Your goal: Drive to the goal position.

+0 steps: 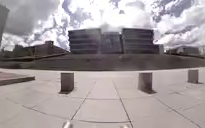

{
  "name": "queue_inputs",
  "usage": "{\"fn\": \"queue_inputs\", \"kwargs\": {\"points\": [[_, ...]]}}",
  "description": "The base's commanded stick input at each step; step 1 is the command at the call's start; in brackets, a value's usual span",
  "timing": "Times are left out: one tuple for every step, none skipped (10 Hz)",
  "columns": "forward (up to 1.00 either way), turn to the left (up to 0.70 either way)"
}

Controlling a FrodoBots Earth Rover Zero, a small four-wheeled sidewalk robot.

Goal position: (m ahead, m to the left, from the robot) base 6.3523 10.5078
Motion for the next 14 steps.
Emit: {"fn": "queue_inputs", "kwargs": {"points": [[0.7,0.0],[0.7,0.0],[0.7,0.0],[0.7,0.0],[0.7,0.0],[0.7,0.0],[0.7,0.0],[0.7,0.0],[0.7,0.0],[0.7,0.0],[0.7,0.0],[0.7,0.0],[0.7,0.0],[0.7,0.0]]}}
